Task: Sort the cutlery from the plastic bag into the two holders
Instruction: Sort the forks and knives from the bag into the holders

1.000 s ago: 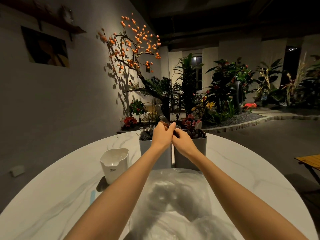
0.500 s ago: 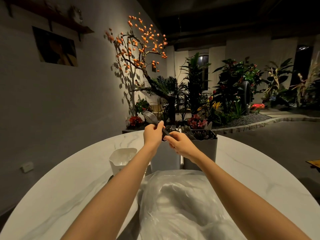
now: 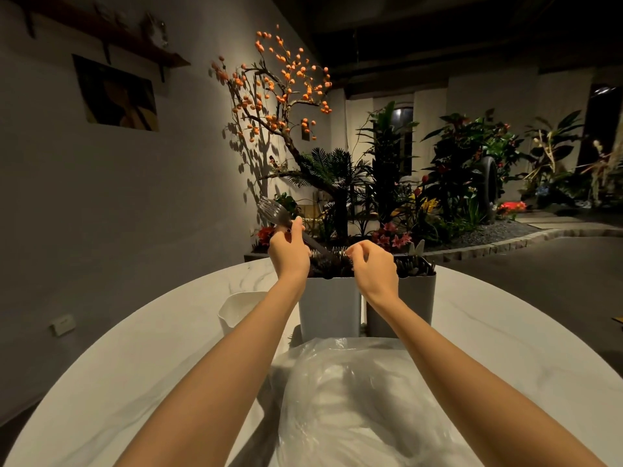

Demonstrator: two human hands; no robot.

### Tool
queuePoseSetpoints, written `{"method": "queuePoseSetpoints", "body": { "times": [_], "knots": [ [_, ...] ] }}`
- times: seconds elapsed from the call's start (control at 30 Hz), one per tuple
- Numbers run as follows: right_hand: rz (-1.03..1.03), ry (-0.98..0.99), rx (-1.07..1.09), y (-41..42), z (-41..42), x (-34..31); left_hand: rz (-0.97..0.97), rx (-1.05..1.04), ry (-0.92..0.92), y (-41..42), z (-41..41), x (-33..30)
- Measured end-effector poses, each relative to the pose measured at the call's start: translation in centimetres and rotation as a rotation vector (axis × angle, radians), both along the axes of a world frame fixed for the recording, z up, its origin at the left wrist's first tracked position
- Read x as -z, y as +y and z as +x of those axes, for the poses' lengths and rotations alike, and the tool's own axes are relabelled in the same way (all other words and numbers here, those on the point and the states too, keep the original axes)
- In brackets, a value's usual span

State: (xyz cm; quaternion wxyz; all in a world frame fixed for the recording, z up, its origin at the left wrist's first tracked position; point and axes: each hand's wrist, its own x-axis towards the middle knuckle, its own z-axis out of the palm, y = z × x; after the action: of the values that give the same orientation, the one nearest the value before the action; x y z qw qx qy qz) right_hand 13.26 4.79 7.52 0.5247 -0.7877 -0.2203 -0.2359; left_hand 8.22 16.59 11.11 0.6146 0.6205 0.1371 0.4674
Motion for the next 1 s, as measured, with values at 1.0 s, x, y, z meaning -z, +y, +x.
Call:
{"method": "queuePoseSetpoints", "body": {
  "times": [1.0],
  "knots": [
    [-0.32, -0.093, 0.028, -0.2, 1.0, 0.7, 0.661, -0.158, 0.156, 1.1, 0.8, 3.2]
  ]
}}
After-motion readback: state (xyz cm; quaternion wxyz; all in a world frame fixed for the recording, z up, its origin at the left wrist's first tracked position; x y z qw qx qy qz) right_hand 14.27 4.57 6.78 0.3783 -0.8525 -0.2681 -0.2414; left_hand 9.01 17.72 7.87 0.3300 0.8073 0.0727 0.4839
